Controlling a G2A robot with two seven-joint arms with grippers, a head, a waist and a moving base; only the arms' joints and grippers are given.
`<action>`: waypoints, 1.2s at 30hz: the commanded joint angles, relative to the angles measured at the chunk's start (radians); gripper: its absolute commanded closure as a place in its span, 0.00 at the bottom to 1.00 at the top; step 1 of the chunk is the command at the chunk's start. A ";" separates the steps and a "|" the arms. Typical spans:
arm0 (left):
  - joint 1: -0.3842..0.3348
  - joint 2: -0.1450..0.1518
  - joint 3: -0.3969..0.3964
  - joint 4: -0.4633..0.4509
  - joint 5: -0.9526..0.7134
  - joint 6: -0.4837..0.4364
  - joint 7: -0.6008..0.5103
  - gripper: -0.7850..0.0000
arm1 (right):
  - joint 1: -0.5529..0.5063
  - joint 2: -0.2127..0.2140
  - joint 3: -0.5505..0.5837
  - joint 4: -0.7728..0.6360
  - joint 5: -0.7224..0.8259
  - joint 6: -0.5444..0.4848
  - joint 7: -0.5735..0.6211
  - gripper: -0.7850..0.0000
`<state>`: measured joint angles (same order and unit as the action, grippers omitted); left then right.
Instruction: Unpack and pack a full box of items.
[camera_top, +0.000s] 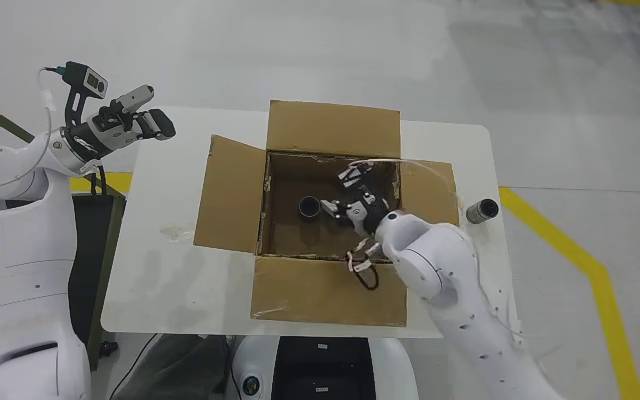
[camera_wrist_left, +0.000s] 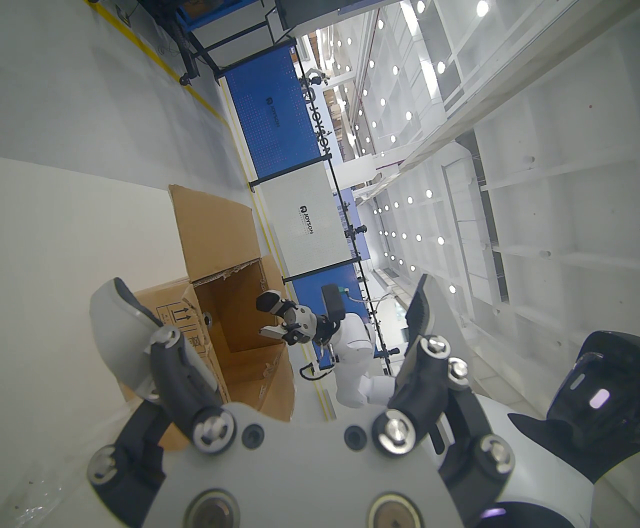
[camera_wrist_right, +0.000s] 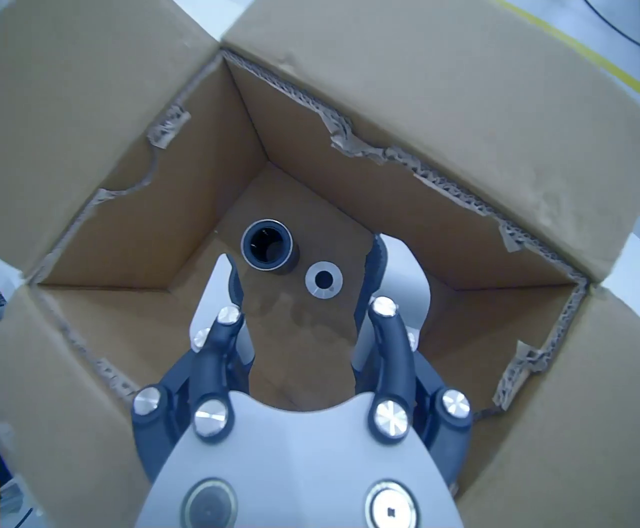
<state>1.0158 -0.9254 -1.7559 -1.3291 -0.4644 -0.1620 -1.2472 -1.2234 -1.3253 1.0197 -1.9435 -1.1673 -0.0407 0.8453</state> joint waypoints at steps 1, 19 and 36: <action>0.000 0.000 0.000 0.000 0.000 0.000 0.000 0.00 | -0.025 0.005 0.020 -0.032 -0.004 -0.013 -0.006 0.33; 0.000 0.000 0.000 0.000 0.000 0.000 0.000 0.00 | -0.256 0.045 0.312 -0.223 0.011 -0.008 -0.137 0.34; 0.000 0.000 0.000 0.000 0.000 0.000 0.000 0.00 | -0.358 0.066 0.576 -0.109 0.121 0.006 -0.220 0.25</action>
<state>1.0158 -0.9254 -1.7559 -1.3291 -0.4644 -0.1620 -1.2472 -1.5747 -1.2609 1.5805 -2.0580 -1.0422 -0.0405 0.6257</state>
